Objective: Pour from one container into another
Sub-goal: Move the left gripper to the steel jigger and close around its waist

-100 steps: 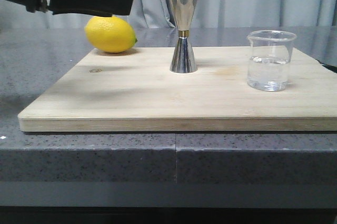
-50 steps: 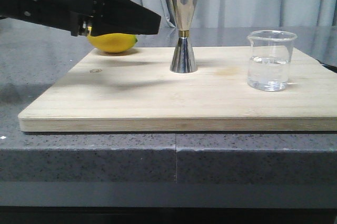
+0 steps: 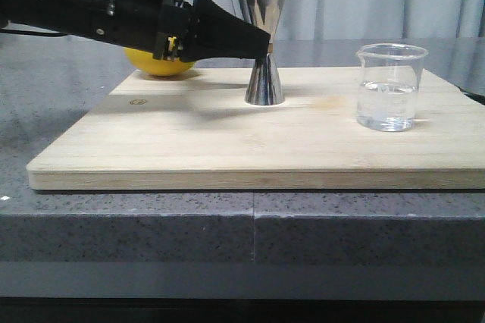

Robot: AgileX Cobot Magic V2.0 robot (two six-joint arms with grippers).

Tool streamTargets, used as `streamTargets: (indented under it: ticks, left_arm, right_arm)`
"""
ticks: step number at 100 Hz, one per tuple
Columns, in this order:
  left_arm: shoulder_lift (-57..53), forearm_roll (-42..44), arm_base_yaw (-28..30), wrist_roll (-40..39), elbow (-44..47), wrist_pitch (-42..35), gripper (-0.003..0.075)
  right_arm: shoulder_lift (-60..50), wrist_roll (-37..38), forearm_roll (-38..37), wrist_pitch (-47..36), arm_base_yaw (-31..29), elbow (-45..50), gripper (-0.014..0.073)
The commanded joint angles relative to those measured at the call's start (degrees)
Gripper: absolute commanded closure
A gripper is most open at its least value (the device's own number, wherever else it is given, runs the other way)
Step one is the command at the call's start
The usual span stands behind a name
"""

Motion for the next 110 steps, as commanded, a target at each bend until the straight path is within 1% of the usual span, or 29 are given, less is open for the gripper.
streamTargets:
  ticks: [1,11,20,45,60,79,88,95,98,102,106,110]
  left_arm:
    - [-1.69,-3.65,-1.32,0.21,-2.44,2.94,0.0156]
    - [-1.03,-3.77,-2.38,0.21,-3.41,2.50,0.0156]
    - [-0.87,-3.77,-3.05,0.44,-3.82,0.62,0.0156]
    - [-0.76,-4.29,-3.02,0.46,-3.91,-0.62,0.0157]
    - [-0.76,-4.29,-3.02,0.46,-3.91,-0.62,0.0157]
    - [-0.76,-5.09,-3.02,0.46,-3.91,-0.62,0.0157]
    - [-0.76,-5.67,-3.02,0.46,-3.91,-0.62,0.0158]
    - [-0.76,-5.67,-3.02,0.46,-3.91,-0.62,0.0190]
    - [-0.76,-5.67,-3.02,0.46,-3.91,-0.62,0.0225]
    - [-0.76,-5.67,-3.02,0.46,-3.91,-0.62,0.0255]
    - [-0.76,-5.67,-3.02,0.46,-3.91,-0.62,0.0310]
    - [-0.76,-5.67,-3.02,0.46,-3.91,-0.62,0.0347]
  right_arm:
    - [0.40,0.04,0.14,-4.38,0.02,-1.46,0.0109]
    - [0.54,0.04,0.14,-4.52,0.02,-1.46,0.0109]
    - [0.54,0.04,0.14,-4.52,0.02,-1.46,0.0109]
    - [0.95,-0.41,0.14,-5.01,0.04,-0.07,0.0109]
    - [1.61,-0.41,0.14,-8.49,0.04,3.52,0.0109]
    - [1.61,-0.41,0.14,-15.87,0.13,7.61,0.0109]
    - [1.61,-0.41,-0.09,-18.21,1.28,8.55,0.0109]
    - [1.64,-0.41,-0.45,-19.05,2.58,8.91,0.0109]
    - [1.64,-0.41,-0.87,-19.68,3.67,9.33,0.0109]
    - [1.64,-0.41,-1.18,-20.79,4.44,9.63,0.0109]
    - [1.74,-0.41,-1.46,-21.98,5.54,10.17,0.0109]
    - [1.87,-0.41,-1.54,-23.12,6.51,10.57,0.0109]
